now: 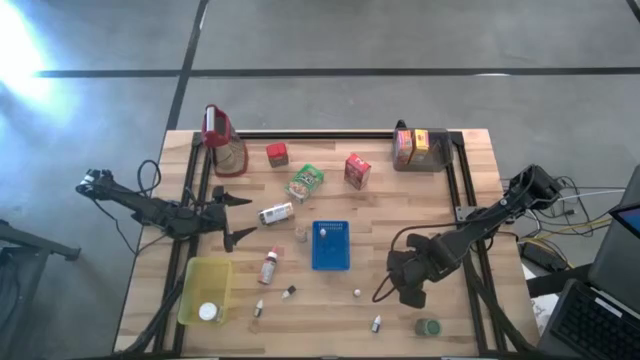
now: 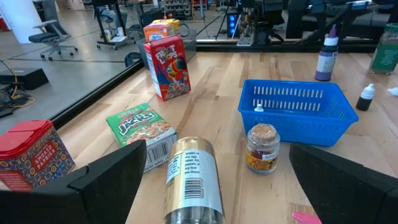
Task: Pick & Place Kitchen Items
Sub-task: Put the large purple food coloring bottle into the blue bin
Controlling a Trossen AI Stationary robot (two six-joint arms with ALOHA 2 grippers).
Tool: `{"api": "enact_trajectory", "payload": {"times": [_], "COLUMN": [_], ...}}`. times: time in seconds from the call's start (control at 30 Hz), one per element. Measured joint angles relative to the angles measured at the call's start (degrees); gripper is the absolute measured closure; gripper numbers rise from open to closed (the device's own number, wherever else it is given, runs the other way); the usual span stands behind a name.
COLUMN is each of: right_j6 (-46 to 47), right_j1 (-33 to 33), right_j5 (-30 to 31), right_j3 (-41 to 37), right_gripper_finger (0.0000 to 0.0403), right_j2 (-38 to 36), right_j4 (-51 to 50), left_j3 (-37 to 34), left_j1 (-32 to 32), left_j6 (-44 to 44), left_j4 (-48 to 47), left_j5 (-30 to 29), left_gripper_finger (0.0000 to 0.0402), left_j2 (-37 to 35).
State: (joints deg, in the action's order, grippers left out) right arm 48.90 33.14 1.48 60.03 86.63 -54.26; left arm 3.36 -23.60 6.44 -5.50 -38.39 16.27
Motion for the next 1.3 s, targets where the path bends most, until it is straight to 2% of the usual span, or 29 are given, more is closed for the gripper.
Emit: {"api": "enact_trajectory", "payload": {"times": [0.23, 0.43, 0.63, 0.73, 0.97, 1.3], "right_j6": [-1.1, -3.7, -5.9, -6.9, -11.6, -19.6], "right_j1": [0.0, -0.2, -0.7, -1.7, -4.8, -9.7], "right_j5": [0.0, 0.0, 0.0, 0.1, 0.2, 0.5], "right_j3": [0.0, 0.5, 2.7, 3.9, 7.9, 14.0], "right_gripper_finger": [0.0267, 0.0290, 0.0282, 0.0273, 0.0290, 0.0282], "right_j2": [0.0, 0.0, 0.1, 0.1, 0.1, 0.1], "right_j4": [0.0, 0.0, 0.1, 0.1, 0.0, -0.1], "left_j3": [0.0, 0.0, 0.0, 0.0, 0.0, 0.0], "left_j1": [0.0, 0.0, 0.0, 0.0, 0.0, 0.0], "left_j6": [0.0, 0.0, 0.0, 0.0, 0.0, 0.0], "left_j4": [0.0, 0.0, 0.0, 0.0, 0.0, 0.0], "left_j5": [0.0, 0.0, 0.0, 0.0, 0.0, 0.0], "left_gripper_finger": [0.0002, 0.0002, 0.0002, 0.0002, 0.0002, 0.0002], "left_j2": [0.0, 0.0, 0.0, 0.0, 0.0, 0.0]}}
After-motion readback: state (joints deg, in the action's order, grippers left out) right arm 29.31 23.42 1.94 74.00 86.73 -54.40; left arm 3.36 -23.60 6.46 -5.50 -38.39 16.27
